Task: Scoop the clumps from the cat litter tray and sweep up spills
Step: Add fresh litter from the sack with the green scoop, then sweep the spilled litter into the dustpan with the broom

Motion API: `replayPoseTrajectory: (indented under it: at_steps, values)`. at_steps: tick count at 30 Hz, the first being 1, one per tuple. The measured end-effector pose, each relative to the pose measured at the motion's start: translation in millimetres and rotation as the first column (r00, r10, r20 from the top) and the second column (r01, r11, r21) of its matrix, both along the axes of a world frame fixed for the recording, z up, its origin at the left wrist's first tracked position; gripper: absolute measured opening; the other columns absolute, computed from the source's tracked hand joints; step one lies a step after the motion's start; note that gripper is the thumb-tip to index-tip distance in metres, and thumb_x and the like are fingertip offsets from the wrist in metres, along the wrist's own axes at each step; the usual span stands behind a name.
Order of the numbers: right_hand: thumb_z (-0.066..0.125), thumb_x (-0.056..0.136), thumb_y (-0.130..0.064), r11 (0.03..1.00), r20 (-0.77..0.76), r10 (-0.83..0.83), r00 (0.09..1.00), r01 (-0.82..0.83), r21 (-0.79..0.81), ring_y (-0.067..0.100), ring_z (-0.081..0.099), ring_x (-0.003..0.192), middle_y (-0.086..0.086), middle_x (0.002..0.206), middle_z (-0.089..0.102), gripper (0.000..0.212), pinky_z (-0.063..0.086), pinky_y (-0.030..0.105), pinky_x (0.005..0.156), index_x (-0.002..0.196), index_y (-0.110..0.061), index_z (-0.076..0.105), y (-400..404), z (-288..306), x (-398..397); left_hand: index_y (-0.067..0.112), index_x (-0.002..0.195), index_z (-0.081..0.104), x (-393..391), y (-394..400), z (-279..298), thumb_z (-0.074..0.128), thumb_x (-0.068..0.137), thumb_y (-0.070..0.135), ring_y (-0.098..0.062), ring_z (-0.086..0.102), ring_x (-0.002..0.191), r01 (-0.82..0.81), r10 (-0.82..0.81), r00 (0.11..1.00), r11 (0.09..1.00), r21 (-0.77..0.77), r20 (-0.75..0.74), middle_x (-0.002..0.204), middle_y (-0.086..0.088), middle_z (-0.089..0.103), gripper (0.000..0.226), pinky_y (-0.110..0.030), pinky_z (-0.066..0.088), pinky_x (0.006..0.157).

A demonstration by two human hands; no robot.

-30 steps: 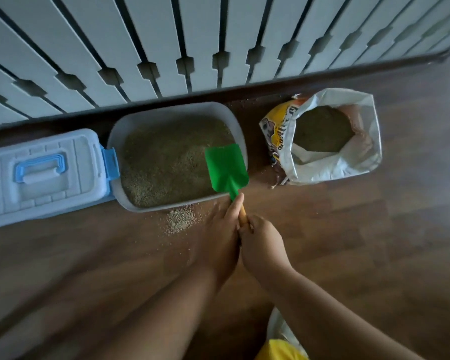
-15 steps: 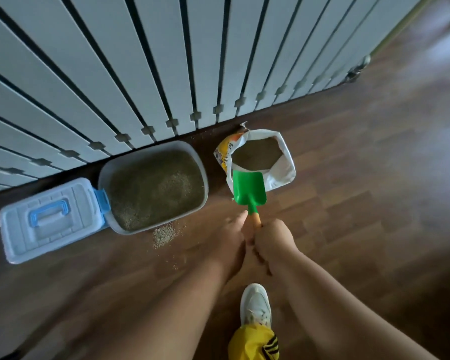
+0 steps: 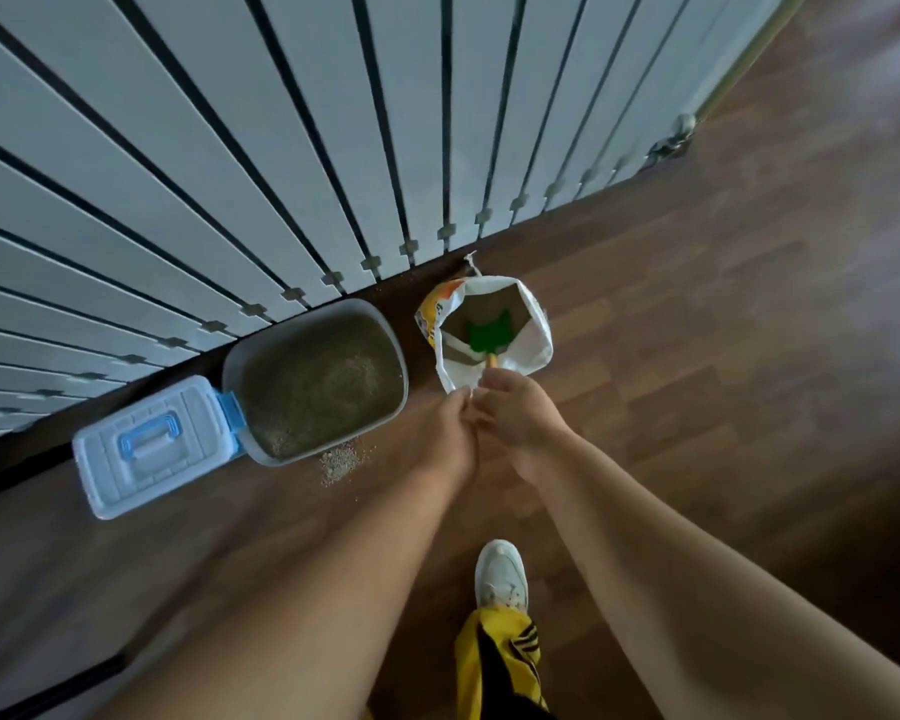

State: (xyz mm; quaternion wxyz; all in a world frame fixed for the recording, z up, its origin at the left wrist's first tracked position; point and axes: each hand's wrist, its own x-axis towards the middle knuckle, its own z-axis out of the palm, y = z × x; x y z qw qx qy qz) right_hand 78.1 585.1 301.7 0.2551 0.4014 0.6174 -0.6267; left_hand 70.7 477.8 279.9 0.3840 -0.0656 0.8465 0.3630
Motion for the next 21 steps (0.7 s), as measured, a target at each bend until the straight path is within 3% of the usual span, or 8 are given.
replayPoseTrajectory:
  at_steps: [2, 4, 7, 9, 11, 14, 17, 21]
  values:
    - [0.051, 0.097, -0.008, 0.999, -0.075, -0.046, 0.996, 0.047, 0.012, 0.029, 0.066, 0.087, 0.024, 0.101, 0.068, 0.014, 0.053, 0.039, 0.077, 0.099, -0.008, 0.065, 1.9, 25.6, 5.3, 0.029, 0.130, 0.060, -5.6, 18.9, 43.4, 0.038, 0.102, 0.031, -0.026, 0.060, 0.114, -0.021, 0.021, 0.999, 1.000, -0.002, 0.033, 0.123, -0.005, 0.066, 0.036, -0.036, 0.047, 0.097]
    - [0.050, 0.099, -0.012, 0.995, -0.113, -0.102, 0.988, 0.099, -0.030, 0.023, 0.066, 0.087, 0.014, 0.093, 0.069, 0.018, 0.053, 0.031, 0.073, 0.104, -0.010, 0.067, 10.9, 61.5, 7.2, 0.024, 0.135, 0.058, -8.7, 36.4, 87.8, 0.037, 0.105, 0.029, -0.031, 0.057, 0.122, -0.066, 0.066, 0.998, 0.998, 0.002, 0.022, 0.129, -0.010, 0.063, 0.037, -0.037, 0.045, 0.101]
    - [0.048, 0.102, -0.019, 0.980, -0.157, -0.194, 0.969, 0.183, -0.082, 0.025, 0.066, 0.101, 0.012, 0.105, 0.070, 0.024, 0.054, 0.035, 0.084, 0.113, -0.013, 0.068, 26.2, 130.2, 17.3, 0.023, 0.135, 0.060, -3.8, 56.1, 156.4, 0.039, 0.105, 0.036, -0.030, 0.057, 0.122, -0.163, 0.159, 0.985, 0.985, 0.051, 0.072, 0.132, -0.009, 0.063, 0.039, -0.042, 0.044, 0.107]
    - [0.046, 0.103, -0.019, 0.970, -0.173, -0.232, 0.957, 0.216, -0.108, 0.028, 0.066, 0.104, 0.015, 0.111, 0.070, 0.024, 0.052, 0.037, 0.086, 0.111, -0.011, 0.067, 38.2, 171.9, 27.9, 0.024, 0.124, 0.067, 2.1, 66.2, 197.8, 0.045, 0.103, 0.038, -0.027, 0.063, 0.115, -0.252, 0.238, 0.965, 0.959, 0.133, 0.113, 0.124, -0.007, 0.068, 0.033, -0.042, 0.049, 0.103]
    - [0.047, 0.103, -0.021, 0.948, -0.190, -0.304, 0.933, 0.277, -0.158, 0.028, 0.068, 0.103, 0.014, 0.110, 0.071, 0.023, 0.054, 0.038, 0.084, 0.114, -0.013, 0.066, 50.1, 210.7, 36.5, 0.031, 0.100, 0.073, 12.5, 72.9, 235.3, 0.054, 0.095, 0.042, -0.022, 0.067, 0.104, -0.327, 0.302, 0.943, 0.919, 0.218, 0.142, 0.110, -0.003, 0.073, 0.022, -0.040, 0.053, 0.098]
    - [0.052, 0.101, -0.021, 0.921, -0.265, -0.384, 0.884, 0.347, -0.178, 0.024, 0.071, 0.097, 0.009, 0.102, 0.074, 0.021, 0.055, 0.038, 0.083, 0.108, -0.018, 0.071, 68.9, 275.3, 49.8, 0.029, 0.102, 0.077, 16.7, 82.3, 294.9, 0.058, 0.088, 0.036, -0.024, 0.070, 0.101, -0.324, 0.271, 0.942, 0.888, 0.327, 0.199, 0.103, -0.004, 0.075, 0.024, -0.048, 0.054, 0.098]
    - [0.055, 0.100, -0.025, 0.898, -0.297, -0.438, 0.849, 0.403, -0.174, 0.017, 0.068, 0.081, 0.004, 0.091, 0.071, 0.015, 0.053, 0.033, 0.074, 0.101, -0.019, 0.069, 71.9, 308.5, 53.6, 0.010, 0.114, 0.070, 11.3, 91.0, 329.6, 0.050, 0.098, 0.008, -0.030, 0.071, 0.090, -0.336, 0.254, 0.937, 0.847, 0.413, 0.241, 0.098, -0.019, 0.074, 0.026, -0.040, 0.059, 0.079]
    - [0.052, 0.103, -0.022, 0.800, -0.362, -0.598, 0.715, 0.558, -0.221, 0.020, 0.061, 0.072, 0.007, 0.083, 0.064, 0.016, 0.049, 0.031, 0.064, 0.094, -0.014, 0.062, 85.5, 363.5, 74.2, 0.003, 0.102, 0.068, 19.2, 108.5, 380.5, 0.052, 0.095, 0.005, -0.029, 0.066, 0.078, -0.201, 0.090, 0.967, 0.845, 0.495, 0.240, 0.092, -0.022, 0.073, 0.018, -0.028, 0.051, 0.056]
